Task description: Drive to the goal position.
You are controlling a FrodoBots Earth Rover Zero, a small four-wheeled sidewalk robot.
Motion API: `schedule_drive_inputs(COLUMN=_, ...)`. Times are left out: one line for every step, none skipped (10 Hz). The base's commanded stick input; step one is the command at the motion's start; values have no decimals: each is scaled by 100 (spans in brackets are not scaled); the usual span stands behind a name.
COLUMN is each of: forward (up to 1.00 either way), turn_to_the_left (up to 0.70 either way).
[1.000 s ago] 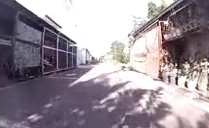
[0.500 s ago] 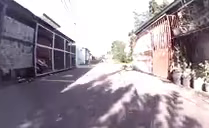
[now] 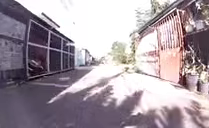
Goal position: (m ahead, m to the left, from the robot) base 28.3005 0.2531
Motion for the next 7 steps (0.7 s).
schedule_drive_inputs(forward=100, turn_to_the_left=0)
schedule_drive_inputs(forward=100, turn_to_the_left=0)
schedule_drive_inputs(forward=100, turn_to_the_left=0)
schedule_drive_inputs(forward=100, turn_to_the_left=0)
schedule_drive_inputs(forward=100, turn_to_the_left=0)
schedule_drive_inputs(forward=100, turn_to_the_left=0)
schedule_drive_inputs(forward=100, turn_to_the_left=0)
